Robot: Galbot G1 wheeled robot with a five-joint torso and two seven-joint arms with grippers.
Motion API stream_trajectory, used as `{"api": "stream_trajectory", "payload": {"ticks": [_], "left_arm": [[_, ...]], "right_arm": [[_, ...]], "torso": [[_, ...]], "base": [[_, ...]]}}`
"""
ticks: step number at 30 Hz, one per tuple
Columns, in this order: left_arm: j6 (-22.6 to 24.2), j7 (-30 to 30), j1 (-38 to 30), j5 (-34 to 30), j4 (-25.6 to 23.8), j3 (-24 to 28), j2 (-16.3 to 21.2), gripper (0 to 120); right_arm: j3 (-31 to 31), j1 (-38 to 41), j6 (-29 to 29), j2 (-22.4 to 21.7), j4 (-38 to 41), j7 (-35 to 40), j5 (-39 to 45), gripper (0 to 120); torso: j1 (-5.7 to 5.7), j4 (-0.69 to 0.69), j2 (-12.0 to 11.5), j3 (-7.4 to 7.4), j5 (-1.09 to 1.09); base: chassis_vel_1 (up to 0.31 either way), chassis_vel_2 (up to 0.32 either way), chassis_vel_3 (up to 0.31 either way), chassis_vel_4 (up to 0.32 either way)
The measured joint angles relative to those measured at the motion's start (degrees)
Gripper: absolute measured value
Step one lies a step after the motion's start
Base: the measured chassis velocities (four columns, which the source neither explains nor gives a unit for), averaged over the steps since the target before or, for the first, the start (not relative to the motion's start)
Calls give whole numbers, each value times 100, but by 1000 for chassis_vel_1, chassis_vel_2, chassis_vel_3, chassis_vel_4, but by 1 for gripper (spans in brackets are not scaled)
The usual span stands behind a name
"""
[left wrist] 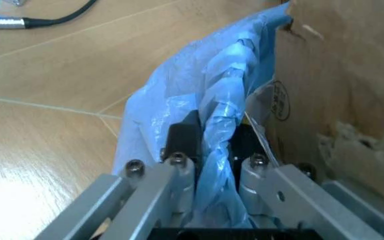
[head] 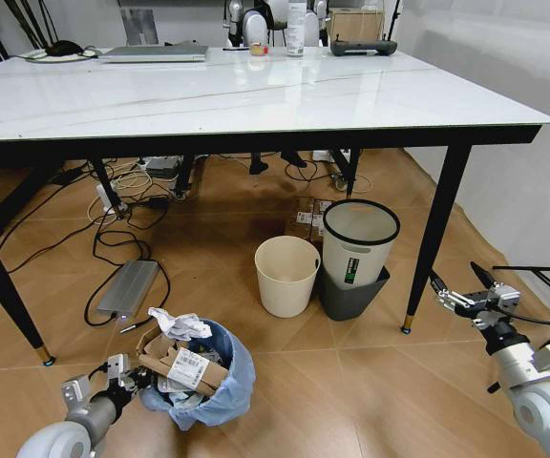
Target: Pick up the trash bin and place the trash from the table into it.
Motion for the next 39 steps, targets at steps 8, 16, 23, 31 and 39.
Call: {"api": "stream_trajectory", "payload": {"ticks": [8, 16, 23, 31, 39], "left_arm": [[20, -3, 123, -59, -114, -76, 56, 15], [20, 1, 160, -62, -163, -120, 67, 15], [20, 5, 197, -61, -208, -154, 71, 15], [19, 25, 288, -53, -252, -249, 88, 14], [5, 40, 342, -40, -270, -327, 99, 14]], "right_arm": [[0, 0, 0, 0, 0, 0, 0, 100], [0, 0, 0, 0, 0, 0, 0, 100], [0, 0, 0, 0, 0, 0, 0, 100], [0, 0, 0, 0, 0, 0, 0, 100], [0, 0, 0, 0, 0, 0, 0, 100]], "torso": [[0, 0, 0, 0, 0], [0, 0, 0, 0, 0], [0, 0, 0, 0, 0], [0, 0, 0, 0, 0], [0, 0, 0, 0, 0]], "base": [[0, 0, 0, 0], [0, 0, 0, 0], [0, 0, 0, 0], [0, 0, 0, 0], [0, 0, 0, 0]]}}
